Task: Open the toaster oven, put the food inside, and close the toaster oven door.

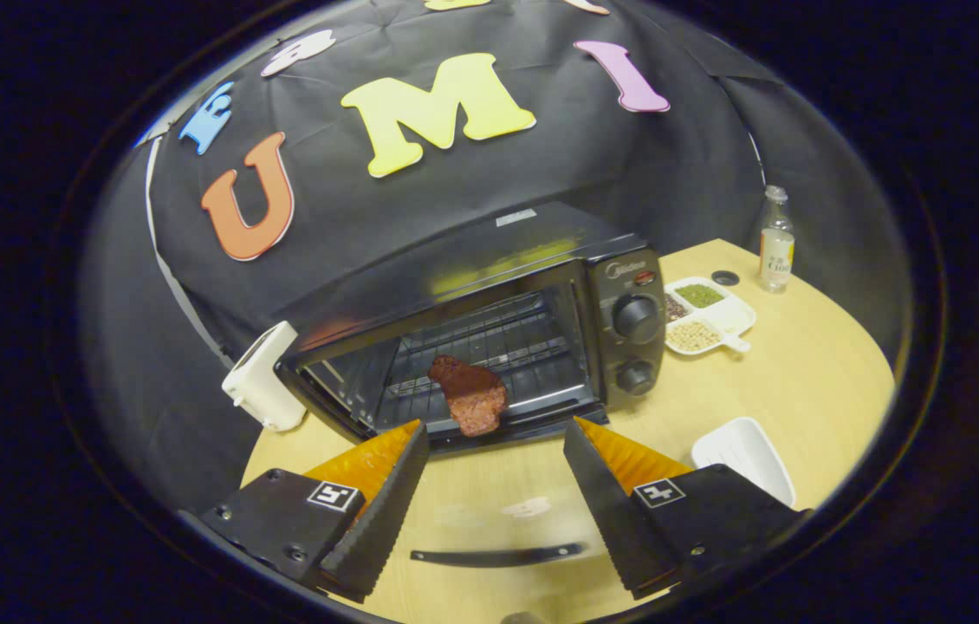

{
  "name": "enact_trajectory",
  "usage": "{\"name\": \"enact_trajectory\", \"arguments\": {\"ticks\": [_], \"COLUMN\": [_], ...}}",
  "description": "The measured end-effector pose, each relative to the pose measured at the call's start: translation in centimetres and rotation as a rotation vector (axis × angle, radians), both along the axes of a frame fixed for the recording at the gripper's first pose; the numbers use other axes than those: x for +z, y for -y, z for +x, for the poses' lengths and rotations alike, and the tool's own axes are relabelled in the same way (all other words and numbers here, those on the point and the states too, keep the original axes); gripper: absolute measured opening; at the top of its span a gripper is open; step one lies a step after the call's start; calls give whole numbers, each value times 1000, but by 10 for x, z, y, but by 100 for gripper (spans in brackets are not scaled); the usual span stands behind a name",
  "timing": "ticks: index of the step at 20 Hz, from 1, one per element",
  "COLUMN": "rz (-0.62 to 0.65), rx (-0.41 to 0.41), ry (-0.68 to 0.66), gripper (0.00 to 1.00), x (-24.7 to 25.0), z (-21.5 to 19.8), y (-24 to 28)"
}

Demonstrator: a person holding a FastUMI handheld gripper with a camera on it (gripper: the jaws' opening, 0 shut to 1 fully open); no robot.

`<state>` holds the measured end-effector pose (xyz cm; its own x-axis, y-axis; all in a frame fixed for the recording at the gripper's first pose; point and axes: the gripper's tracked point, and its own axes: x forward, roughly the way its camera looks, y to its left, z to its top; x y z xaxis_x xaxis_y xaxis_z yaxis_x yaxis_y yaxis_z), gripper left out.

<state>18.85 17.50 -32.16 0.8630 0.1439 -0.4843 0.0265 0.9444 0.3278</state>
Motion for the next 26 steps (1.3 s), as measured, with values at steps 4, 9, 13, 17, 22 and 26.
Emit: {"name": "enact_trajectory", "arguments": {"ticks": [4,9,13,17,22,26], "rz": [-137,-218,-241,-223,-212,-220], "rx": [72,124,139,164,189,216], "ry": [12,-41,-77,-121,-178,-209], "gripper": [100,100,100,100,100,100], "x": [7,-6,-21,-44,-80,-102], "z": [-49,-114,-149,-171,-172,-154], "y": [18,30,38,31,6,-19]}}
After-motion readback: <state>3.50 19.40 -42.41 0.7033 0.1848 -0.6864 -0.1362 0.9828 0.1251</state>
